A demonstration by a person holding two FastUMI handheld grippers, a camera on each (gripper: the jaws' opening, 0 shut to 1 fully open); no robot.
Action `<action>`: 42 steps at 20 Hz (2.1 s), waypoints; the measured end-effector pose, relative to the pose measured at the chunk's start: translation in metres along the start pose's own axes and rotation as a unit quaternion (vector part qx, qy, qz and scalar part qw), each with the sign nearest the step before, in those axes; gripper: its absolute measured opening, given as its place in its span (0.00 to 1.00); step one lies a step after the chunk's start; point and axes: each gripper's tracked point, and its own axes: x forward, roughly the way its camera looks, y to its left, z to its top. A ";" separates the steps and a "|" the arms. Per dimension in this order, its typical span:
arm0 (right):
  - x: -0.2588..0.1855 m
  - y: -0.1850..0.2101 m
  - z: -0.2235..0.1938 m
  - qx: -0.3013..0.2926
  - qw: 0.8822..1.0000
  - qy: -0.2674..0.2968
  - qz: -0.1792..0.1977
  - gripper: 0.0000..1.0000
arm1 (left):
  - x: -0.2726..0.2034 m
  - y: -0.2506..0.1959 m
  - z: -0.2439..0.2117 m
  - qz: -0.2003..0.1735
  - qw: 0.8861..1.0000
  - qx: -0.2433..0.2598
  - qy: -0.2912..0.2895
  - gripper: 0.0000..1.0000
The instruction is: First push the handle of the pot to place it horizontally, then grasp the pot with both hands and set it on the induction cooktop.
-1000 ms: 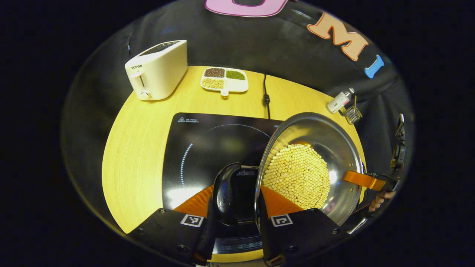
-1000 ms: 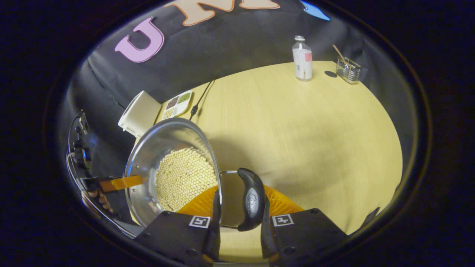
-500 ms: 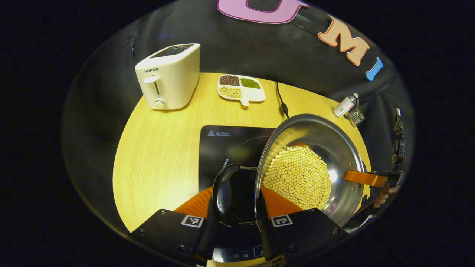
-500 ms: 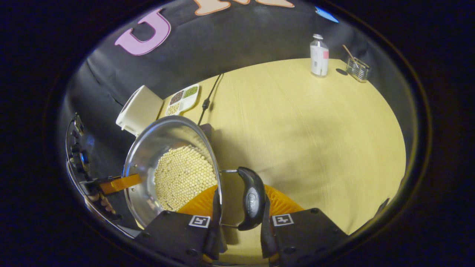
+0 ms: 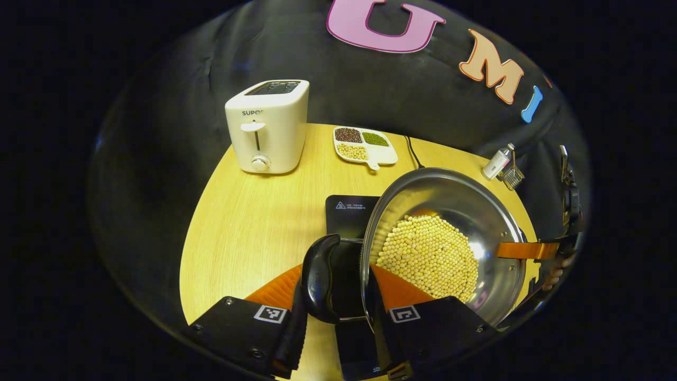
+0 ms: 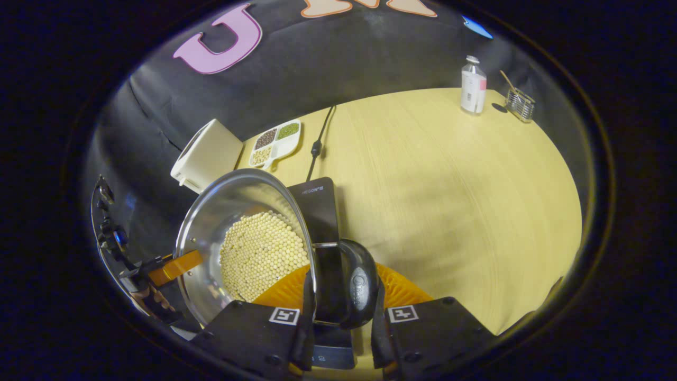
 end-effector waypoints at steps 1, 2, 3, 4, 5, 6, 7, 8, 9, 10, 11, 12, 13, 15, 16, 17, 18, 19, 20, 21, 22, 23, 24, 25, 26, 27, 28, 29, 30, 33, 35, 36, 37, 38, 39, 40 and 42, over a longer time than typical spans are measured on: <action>0.001 0.002 -0.003 0.002 1.000 0.001 0.001 0.46 | -0.001 0.002 0.000 0.003 1.000 0.003 0.000 0.56; 0.001 0.002 0.000 0.006 1.000 -0.002 0.003 0.43 | -0.001 0.004 -0.001 0.006 1.000 0.004 -0.003 0.58; 0.002 0.002 -0.001 0.006 1.000 -0.002 0.003 0.47 | 0.001 0.005 -0.001 0.007 1.000 0.006 -0.005 0.59; 0.004 0.002 -0.001 0.006 1.000 -0.004 0.004 0.39 | 0.002 0.005 0.000 0.009 1.000 0.008 -0.011 0.59; 0.003 0.002 0.001 0.006 1.000 -0.007 0.006 0.43 | 0.003 0.005 0.000 0.010 1.000 0.009 -0.015 0.60; 0.003 0.003 0.001 0.007 1.000 -0.010 0.007 0.43 | 0.006 0.005 -0.002 0.010 1.000 0.007 -0.020 0.62; 0.004 0.002 0.001 0.009 1.000 -0.011 0.006 0.43 | 0.009 0.005 -0.003 0.008 1.000 -0.003 -0.019 0.63; 0.004 0.002 0.002 0.008 1.000 -0.012 0.006 0.49 | 0.012 0.004 -0.007 0.005 1.000 -0.015 -0.017 0.64; 0.004 0.002 0.001 0.009 1.000 -0.011 0.006 0.49 | 0.015 0.002 -0.010 -0.002 1.000 -0.025 -0.013 0.65; 0.004 0.002 0.000 0.009 1.000 -0.009 0.006 0.49 | 0.016 0.000 -0.014 -0.005 1.000 -0.031 -0.005 0.66; 0.002 0.001 0.002 0.010 1.000 -0.011 0.006 0.45 | 0.017 0.001 -0.016 0.000 1.000 -0.028 0.000 0.66; 0.003 0.000 0.002 0.010 1.000 -0.019 0.000 0.54 | 0.016 0.005 -0.016 0.008 1.000 -0.019 0.001 0.67; -0.001 -0.001 0.007 0.008 0.999 -0.032 -0.005 0.50 | 0.013 0.004 -0.011 0.009 1.000 -0.008 -0.011 0.72; -0.006 0.002 0.003 0.002 0.999 -0.033 -0.003 0.60 | 0.007 0.011 -0.001 0.025 0.999 0.017 -0.038 0.79; -0.007 0.001 0.002 0.000 1.000 -0.031 -0.002 0.66 | 0.005 0.013 0.001 0.032 0.998 0.024 -0.046 0.83; -0.008 -0.001 0.002 -0.001 1.000 -0.031 -0.003 0.60 | 0.003 0.014 0.004 0.038 0.998 0.023 -0.051 0.85; -0.010 0.000 0.004 0.001 0.999 -0.032 0.000 0.67 | 0.001 0.013 0.005 0.042 0.997 0.021 -0.056 0.87; -0.011 0.002 0.005 0.004 0.999 -0.033 0.005 0.77 | -0.001 0.012 0.007 0.042 0.997 0.019 -0.062 0.87; -0.015 0.001 0.009 0.007 0.999 -0.040 0.006 0.81 | -0.006 0.009 0.011 0.042 0.996 0.017 -0.074 0.87; -0.017 -0.002 0.015 0.010 0.999 -0.050 0.005 0.85 | -0.010 0.007 0.019 0.040 0.995 0.014 -0.090 0.87; -0.021 -0.004 0.017 0.011 0.998 -0.057 0.002 0.94 | -0.014 0.005 0.023 0.042 0.994 0.016 -0.103 0.87; -0.024 -0.006 0.020 0.009 0.998 -0.062 0.002 0.93 | -0.016 0.004 0.027 0.044 0.993 0.018 -0.110 0.87; -0.027 -0.010 0.023 0.007 0.998 -0.068 0.000 0.93 | -0.017 0.004 0.026 0.048 0.993 0.019 -0.109 0.86; -0.030 -0.012 0.025 0.005 0.997 -0.074 0.000 1.00 | -0.020 0.002 0.027 0.051 0.992 0.020 -0.112 0.86; -0.034 -0.013 0.027 0.003 0.997 -0.082 0.001 0.93 | -0.024 0.001 0.032 0.056 0.991 0.017 -0.123 0.87; -0.038 -0.015 0.032 0.001 0.996 -0.093 0.003 0.93 | -0.029 -0.003 0.040 0.057 0.988 0.015 -0.142 0.87; -0.042 -0.015 0.035 -0.001 0.995 -0.099 0.007 0.93 | -0.033 -0.008 0.047 0.056 0.985 0.013 -0.160 0.88; -0.046 -0.016 0.036 -0.002 0.994 -0.104 0.014 0.93 | -0.037 -0.013 0.051 0.058 0.984 0.018 -0.167 0.88; -0.048 -0.014 0.036 -0.002 0.995 -0.101 0.024 1.00 | -0.040 -0.015 0.047 0.064 0.985 0.029 -0.160 0.88; -0.061 -0.018 0.046 -0.005 0.992 -0.109 0.057 1.00 | -0.059 -0.017 0.059 0.109 0.977 0.068 -0.172 0.90; -0.068 -0.039 0.049 -0.021 0.992 -0.109 0.063 1.00 | -0.073 -0.028 0.061 0.129 0.972 0.074 -0.181 0.90; -0.074 -0.054 0.048 -0.030 0.992 -0.108 0.061 1.00 | -0.081 -0.033 0.060 0.143 0.970 0.073 -0.182 0.90; -0.082 -0.067 0.050 -0.033 0.991 -0.112 0.065 1.00 | -0.090 -0.040 0.060 0.155 0.967 0.075 -0.190 0.89; -0.089 -0.080 0.052 -0.035 0.990 -0.121 0.070 0.93 | -0.098 -0.054 0.062 0.156 0.964 0.077 -0.202 0.90; -0.097 -0.097 0.053 -0.039 0.988 -0.129 0.069 0.94 | -0.105 -0.071 0.061 0.152 0.963 0.075 -0.207 0.90; -0.103 -0.114 0.052 -0.043 0.988 -0.135 0.067 1.00 | -0.111 -0.089 0.054 0.150 0.965 0.071 -0.204 0.90; -0.118 -0.142 0.054 -0.044 0.984 -0.156 0.070 0.93 | -0.123 -0.124 0.043 0.147 0.965 0.061 -0.207 0.90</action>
